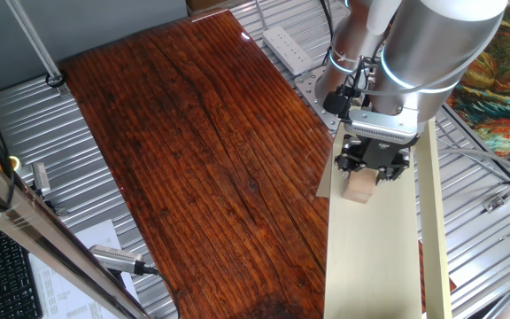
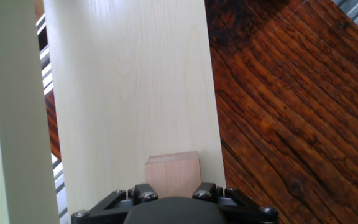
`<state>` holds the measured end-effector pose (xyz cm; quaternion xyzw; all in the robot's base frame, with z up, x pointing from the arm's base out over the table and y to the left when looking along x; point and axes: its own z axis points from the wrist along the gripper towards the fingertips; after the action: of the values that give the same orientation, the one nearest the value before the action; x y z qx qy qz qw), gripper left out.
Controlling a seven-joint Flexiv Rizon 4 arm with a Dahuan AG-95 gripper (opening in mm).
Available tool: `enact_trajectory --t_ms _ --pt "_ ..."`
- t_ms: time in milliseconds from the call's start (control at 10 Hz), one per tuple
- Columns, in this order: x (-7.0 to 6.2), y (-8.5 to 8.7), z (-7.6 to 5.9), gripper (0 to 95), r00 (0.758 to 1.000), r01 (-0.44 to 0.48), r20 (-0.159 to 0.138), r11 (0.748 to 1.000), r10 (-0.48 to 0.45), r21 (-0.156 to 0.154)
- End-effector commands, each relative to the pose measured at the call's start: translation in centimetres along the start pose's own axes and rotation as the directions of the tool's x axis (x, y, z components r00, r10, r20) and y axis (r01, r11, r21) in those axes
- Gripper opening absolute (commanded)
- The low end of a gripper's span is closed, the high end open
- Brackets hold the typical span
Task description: Put the object on the shelf
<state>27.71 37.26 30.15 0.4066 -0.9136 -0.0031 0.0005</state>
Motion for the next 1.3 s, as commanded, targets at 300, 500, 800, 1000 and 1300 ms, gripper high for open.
enact_trajectory --t_ms 300,500,800,1000,1300 --pt "0.1 0.1 -0.8 76.0 1.000 -0.009 0.003 1.000 0.009 -0.006" --pt "0.1 0.2 -1.8 76.0 1.000 -0.022 0.001 1.000 0.022 -0.007" --pt "-0.3 -0.7 -3.0 57.0 0.999 -0.037 -0.002 0.999 0.036 -0.006" --pt "-0.2 -2.8 -4.2 57.0 1.000 -0.005 -0.007 1.000 0.005 -0.013" --pt "-0.6 -6.4 -5.1 38.0 1.000 0.006 -0.008 1.000 -0.006 -0.012"
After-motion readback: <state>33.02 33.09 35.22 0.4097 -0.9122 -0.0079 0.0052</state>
